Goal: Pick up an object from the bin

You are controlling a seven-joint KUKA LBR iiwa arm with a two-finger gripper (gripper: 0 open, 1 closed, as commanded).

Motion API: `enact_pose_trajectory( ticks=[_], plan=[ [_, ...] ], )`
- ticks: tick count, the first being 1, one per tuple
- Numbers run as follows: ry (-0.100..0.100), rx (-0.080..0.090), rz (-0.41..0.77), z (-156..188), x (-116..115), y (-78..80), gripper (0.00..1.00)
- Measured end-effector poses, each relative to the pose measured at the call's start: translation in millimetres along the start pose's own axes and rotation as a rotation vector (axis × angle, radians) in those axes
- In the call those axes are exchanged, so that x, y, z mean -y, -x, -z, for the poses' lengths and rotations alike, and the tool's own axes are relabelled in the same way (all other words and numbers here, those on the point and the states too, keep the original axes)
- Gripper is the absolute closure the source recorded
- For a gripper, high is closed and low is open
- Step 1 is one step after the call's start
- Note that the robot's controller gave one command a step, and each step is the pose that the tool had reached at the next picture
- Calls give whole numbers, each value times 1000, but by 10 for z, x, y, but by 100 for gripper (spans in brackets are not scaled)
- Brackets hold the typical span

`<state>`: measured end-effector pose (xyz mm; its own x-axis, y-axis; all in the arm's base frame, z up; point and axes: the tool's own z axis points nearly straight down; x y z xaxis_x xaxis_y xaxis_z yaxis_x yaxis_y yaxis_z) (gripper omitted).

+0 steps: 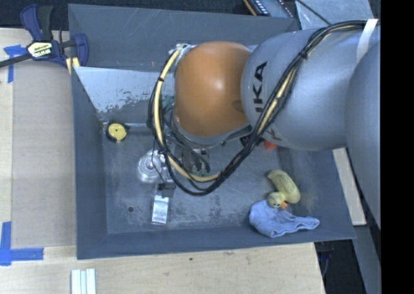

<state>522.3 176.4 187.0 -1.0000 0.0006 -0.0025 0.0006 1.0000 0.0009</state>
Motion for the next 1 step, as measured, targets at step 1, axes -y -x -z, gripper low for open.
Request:
enact_pose_trajectory(
  ticks=[1],
  plan=[
    [0,-2,476,-903,126,-240,0]
  ],
)
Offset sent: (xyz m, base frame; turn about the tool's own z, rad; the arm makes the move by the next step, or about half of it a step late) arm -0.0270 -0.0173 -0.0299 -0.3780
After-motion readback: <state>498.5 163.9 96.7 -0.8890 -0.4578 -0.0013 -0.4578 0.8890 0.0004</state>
